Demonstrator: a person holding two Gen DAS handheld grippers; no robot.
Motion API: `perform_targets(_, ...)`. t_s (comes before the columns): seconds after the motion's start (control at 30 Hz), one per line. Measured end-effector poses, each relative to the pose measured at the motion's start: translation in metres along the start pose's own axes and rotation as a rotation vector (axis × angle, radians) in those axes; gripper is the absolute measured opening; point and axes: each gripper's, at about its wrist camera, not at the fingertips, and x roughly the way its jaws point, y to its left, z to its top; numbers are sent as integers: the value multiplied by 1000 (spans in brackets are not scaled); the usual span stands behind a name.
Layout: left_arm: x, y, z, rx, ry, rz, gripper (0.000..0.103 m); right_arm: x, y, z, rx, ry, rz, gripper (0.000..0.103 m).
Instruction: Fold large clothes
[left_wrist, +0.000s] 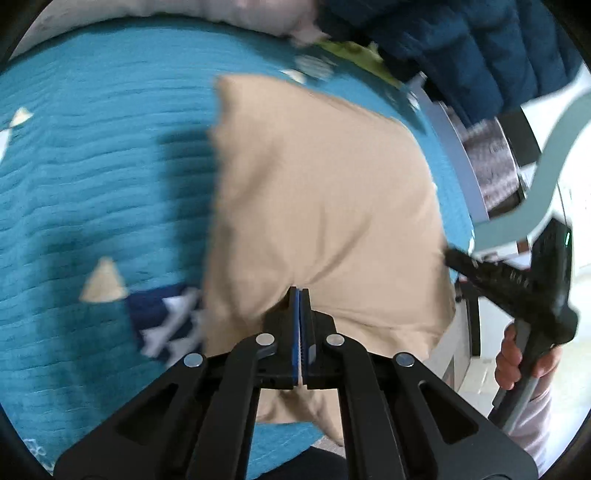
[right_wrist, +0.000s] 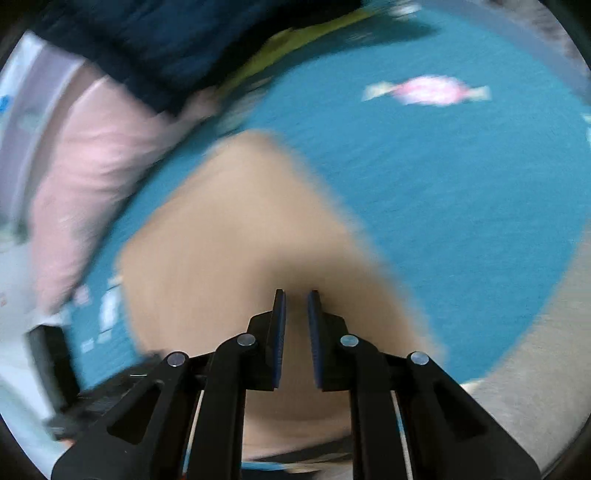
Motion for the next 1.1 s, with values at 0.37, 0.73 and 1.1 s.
perform_targets(0.37,-21,-45,-24,115,29,-70,3,-17,23,-54,-64,42,165,16)
perform_targets(0.73,10,-12,-72,85,130,-45,3,6,-18,-61,61,47,100,11)
perform_targets(1.1,-36,-1,-91,228,64,98,17,-41,-30,-79,152,-95,-43,42)
